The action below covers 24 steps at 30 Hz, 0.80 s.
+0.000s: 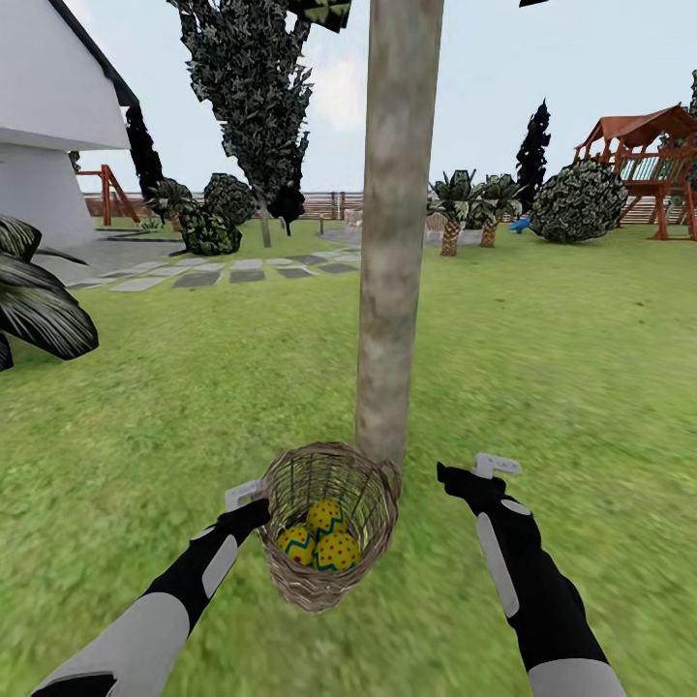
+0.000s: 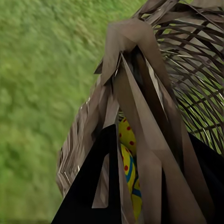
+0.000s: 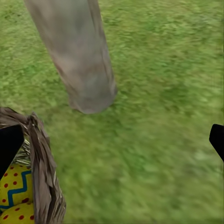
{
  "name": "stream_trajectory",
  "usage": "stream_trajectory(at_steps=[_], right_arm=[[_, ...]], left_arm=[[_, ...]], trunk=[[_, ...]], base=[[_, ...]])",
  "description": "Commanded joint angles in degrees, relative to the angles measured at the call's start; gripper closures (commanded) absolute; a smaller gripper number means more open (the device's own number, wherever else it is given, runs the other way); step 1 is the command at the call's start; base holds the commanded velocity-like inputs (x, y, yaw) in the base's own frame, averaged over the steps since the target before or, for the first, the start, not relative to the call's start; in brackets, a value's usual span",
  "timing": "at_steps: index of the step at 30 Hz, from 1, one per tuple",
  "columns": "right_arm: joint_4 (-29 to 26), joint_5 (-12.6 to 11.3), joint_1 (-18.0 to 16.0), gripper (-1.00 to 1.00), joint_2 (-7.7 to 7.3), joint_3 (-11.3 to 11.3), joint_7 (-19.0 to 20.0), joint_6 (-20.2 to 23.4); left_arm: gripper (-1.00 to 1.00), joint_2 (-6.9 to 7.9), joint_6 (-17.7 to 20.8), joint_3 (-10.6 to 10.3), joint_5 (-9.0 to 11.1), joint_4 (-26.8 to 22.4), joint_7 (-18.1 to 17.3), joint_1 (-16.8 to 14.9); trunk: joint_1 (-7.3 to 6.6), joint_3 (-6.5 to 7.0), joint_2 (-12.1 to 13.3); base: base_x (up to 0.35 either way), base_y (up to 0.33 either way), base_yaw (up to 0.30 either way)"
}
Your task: Take the three Easter eggs out of the wicker basket on the lawn in the garden, then place them on the lawn next to a single tree (choose any tree) so that all three eggs are next to the same tree and none are left in the basket.
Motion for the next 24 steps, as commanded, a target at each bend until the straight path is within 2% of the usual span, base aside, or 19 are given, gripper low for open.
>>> stream_trajectory(at_steps=[1, 24], right_arm=[[-0.1, -0.6, 0.0, -1.00, 0.04, 0.0, -0.4, 0.2], [1.4, -0.7, 0.0, -1.00, 0.50, 0.2, -0.4, 0.2]], left_arm=[[1.00, -0.05, 0.4, 0.3, 0.7, -0.2, -0.2, 0.0], [1.00, -0.05, 0.4, 0.3, 0.6, -0.2, -0.2, 0.0]], trunk=[[0.22, -0.23, -0.4], [5.27, -4.36, -9.7]], base=[[0.000, 0.000, 0.000], [0.000, 0.000, 0.000]])
